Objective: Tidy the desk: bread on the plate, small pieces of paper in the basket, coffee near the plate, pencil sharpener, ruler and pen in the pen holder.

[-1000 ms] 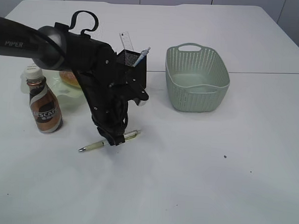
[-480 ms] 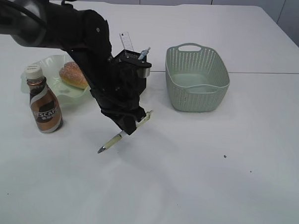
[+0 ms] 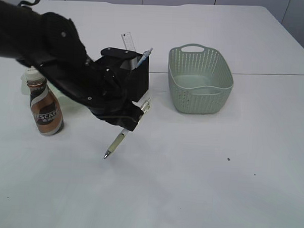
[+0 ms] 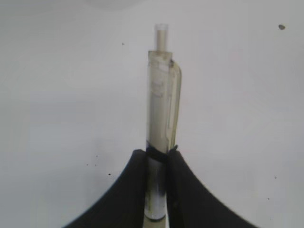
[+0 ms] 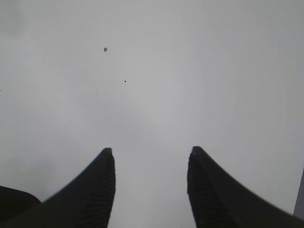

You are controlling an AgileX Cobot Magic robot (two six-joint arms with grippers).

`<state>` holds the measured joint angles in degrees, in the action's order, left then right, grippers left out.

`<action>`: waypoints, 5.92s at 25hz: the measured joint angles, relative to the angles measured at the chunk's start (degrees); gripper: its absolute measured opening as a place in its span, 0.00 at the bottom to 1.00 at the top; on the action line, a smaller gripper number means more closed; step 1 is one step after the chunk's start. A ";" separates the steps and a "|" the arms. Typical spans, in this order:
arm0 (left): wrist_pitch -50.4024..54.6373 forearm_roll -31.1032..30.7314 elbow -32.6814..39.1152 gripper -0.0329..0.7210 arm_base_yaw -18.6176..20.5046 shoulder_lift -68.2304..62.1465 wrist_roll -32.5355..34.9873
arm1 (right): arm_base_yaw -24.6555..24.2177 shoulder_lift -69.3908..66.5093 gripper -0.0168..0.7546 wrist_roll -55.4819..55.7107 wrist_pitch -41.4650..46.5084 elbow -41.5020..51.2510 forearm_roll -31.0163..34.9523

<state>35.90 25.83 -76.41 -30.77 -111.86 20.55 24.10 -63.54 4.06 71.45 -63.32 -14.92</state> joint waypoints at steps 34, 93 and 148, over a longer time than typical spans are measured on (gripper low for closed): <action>-57.94 9.91 -9.06 0.13 1.72 -7.33 7.19 | 0.00 0.00 0.50 0.07 0.00 0.00 0.12; -44.50 7.27 -21.20 0.55 4.62 -16.47 7.13 | 0.00 0.00 0.50 0.07 -0.10 0.00 -0.21; 23.59 -15.80 14.39 0.47 3.87 58.47 -13.73 | 0.00 34.71 0.50 1.67 0.94 9.80 8.03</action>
<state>59.49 10.03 -62.02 -26.90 -53.39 6.82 24.10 -28.84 5.73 72.38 -53.52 -6.89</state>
